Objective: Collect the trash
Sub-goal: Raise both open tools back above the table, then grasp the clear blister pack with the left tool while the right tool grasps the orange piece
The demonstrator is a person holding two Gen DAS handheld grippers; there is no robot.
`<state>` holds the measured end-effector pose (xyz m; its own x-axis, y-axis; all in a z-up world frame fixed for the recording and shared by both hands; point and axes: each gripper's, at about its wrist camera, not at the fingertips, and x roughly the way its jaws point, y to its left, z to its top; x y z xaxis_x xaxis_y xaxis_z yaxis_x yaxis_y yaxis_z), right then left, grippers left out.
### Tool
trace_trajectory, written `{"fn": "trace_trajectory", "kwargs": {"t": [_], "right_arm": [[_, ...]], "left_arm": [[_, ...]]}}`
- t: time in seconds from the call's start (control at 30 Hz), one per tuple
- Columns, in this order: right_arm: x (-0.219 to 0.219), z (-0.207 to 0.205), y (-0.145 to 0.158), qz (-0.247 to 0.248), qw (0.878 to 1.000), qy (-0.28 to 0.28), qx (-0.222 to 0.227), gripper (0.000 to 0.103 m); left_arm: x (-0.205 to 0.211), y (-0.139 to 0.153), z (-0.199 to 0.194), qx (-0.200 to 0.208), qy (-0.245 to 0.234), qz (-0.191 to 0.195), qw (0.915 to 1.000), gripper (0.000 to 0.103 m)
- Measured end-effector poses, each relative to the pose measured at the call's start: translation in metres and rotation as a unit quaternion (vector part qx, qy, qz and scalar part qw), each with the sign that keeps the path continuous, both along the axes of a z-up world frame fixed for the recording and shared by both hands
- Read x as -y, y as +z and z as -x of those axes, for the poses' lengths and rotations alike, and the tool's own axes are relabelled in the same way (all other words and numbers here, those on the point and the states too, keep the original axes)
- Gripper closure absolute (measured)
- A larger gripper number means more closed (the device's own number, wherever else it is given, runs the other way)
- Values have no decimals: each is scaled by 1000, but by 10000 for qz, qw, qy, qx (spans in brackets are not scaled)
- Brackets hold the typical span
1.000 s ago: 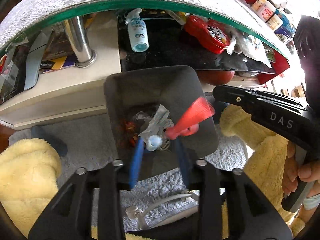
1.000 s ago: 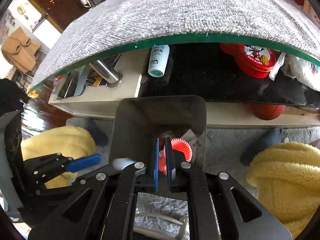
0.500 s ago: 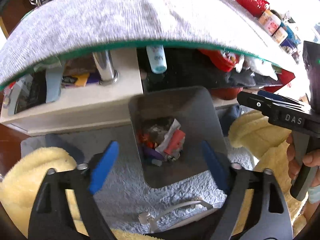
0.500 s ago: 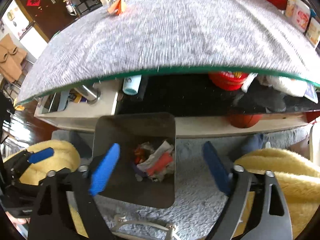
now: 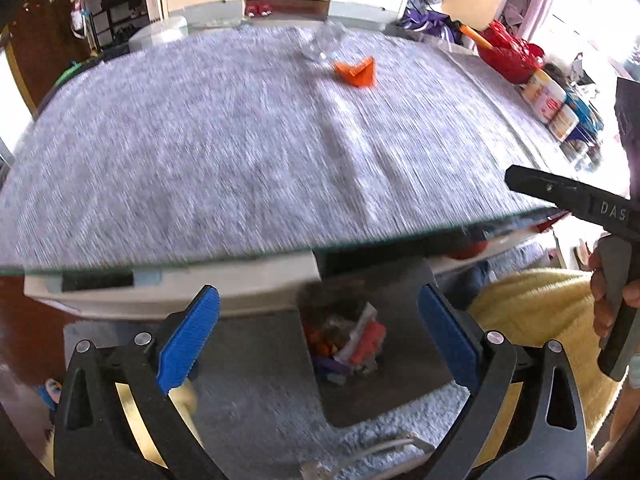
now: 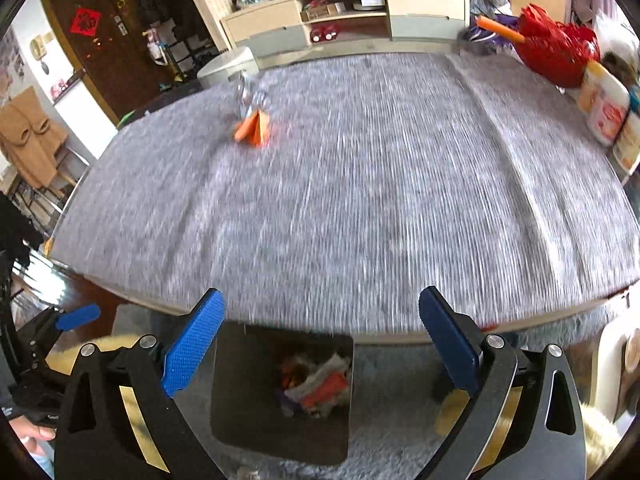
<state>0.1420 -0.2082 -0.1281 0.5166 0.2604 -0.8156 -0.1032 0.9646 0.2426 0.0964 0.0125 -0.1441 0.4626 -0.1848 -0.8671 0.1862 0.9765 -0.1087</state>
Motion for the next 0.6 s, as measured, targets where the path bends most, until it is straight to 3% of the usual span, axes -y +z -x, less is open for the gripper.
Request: {"fn": "trace_trajectory", "kwargs": {"t": [0.47, 0.53, 0.6], "right_arm": [[-48, -100, 13, -163, 9994, 213, 227, 6], [-59, -115, 6, -156, 9994, 276, 150, 9], [-66, -126, -3, -184, 9992, 345, 27, 18]], "left_arm": [[-7, 15, -84, 246, 21, -124, 9996, 9], [-5, 13, -93, 229, -15, -130, 9997, 9], [-5, 10, -100, 206, -46, -128, 9997, 9]]}}
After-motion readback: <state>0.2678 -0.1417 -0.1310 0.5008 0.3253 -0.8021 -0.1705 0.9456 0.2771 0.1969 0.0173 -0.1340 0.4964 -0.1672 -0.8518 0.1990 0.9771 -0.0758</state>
